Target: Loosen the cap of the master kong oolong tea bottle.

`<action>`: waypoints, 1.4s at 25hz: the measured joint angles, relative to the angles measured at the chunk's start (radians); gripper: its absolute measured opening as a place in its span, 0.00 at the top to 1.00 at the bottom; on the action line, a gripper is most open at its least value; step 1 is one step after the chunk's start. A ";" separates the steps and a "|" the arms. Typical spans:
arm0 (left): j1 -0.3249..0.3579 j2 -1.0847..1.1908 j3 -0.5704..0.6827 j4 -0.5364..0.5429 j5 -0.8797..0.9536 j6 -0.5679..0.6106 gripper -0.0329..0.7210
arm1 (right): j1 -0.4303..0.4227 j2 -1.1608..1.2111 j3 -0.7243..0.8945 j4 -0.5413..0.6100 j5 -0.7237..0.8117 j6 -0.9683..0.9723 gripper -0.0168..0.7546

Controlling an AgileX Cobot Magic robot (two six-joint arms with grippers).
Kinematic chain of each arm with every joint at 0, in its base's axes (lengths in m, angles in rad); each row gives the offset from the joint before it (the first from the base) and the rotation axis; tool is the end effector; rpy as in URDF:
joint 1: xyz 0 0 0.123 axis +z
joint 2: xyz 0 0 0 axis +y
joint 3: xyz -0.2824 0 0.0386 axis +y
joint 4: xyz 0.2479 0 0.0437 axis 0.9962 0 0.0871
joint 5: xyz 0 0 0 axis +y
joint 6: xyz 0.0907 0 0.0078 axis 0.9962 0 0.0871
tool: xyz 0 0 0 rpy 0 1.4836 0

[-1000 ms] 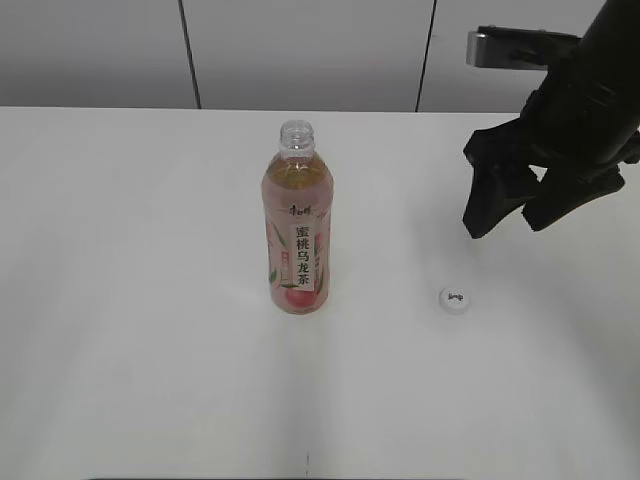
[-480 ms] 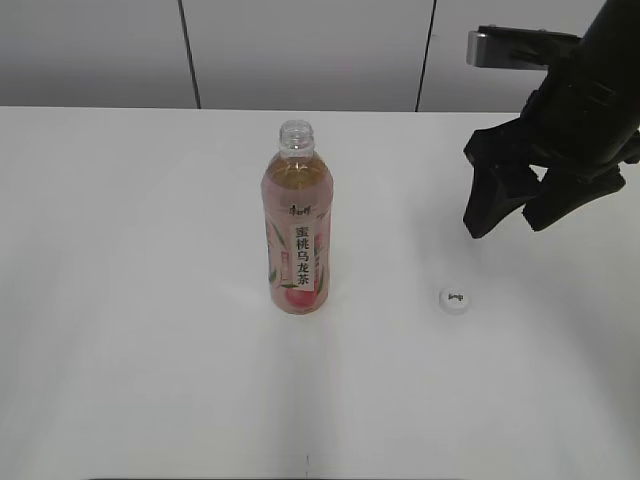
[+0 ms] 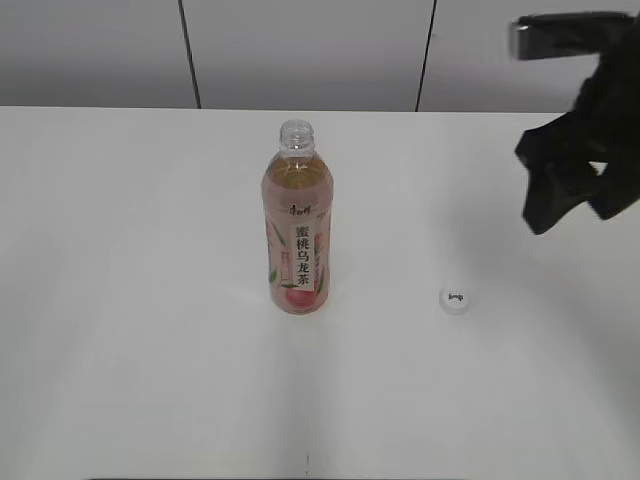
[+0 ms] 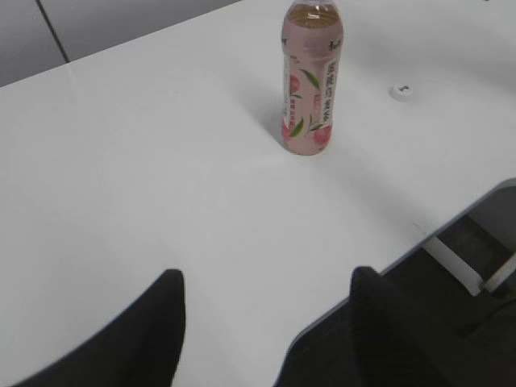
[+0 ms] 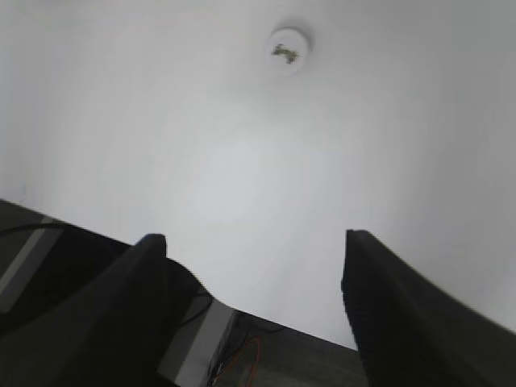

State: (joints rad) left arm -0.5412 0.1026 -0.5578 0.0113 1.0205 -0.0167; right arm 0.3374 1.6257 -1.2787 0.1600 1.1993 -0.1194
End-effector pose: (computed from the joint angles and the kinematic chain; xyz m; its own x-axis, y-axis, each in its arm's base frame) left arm 0.0067 -0.0030 0.2966 -0.3998 0.2277 -0.8879 0.5035 0.8640 -0.0051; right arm 0.2902 0.1161 0.2702 -0.9146 -0.3846 -0.1246 -0.4000 0.9057 0.1401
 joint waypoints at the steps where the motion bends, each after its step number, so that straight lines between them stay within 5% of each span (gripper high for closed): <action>1: 0.024 0.000 0.000 0.000 0.000 0.000 0.43 | 0.000 -0.029 0.008 -0.037 0.001 0.026 0.31; 6: 0.159 -0.030 0.000 0.000 0.000 0.000 0.45 | 0.000 -0.265 0.100 -0.204 -0.006 0.134 0.31; 15: 0.378 -0.109 0.000 -0.002 0.005 0.000 0.50 | 0.000 -0.873 0.470 -0.284 -0.157 0.163 0.31; 21: 0.404 -0.109 0.000 -0.003 0.004 0.000 0.54 | 0.000 -1.237 0.723 -0.322 -0.155 0.160 0.31; 35: 0.423 -0.109 0.000 -0.005 0.005 0.000 0.63 | 0.000 -1.632 0.766 -0.278 -0.101 0.119 0.31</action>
State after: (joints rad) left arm -0.1181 -0.0059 -0.5578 0.0060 1.0251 -0.0167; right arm 0.3374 -0.0065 -0.5122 -0.1178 1.0979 0.0000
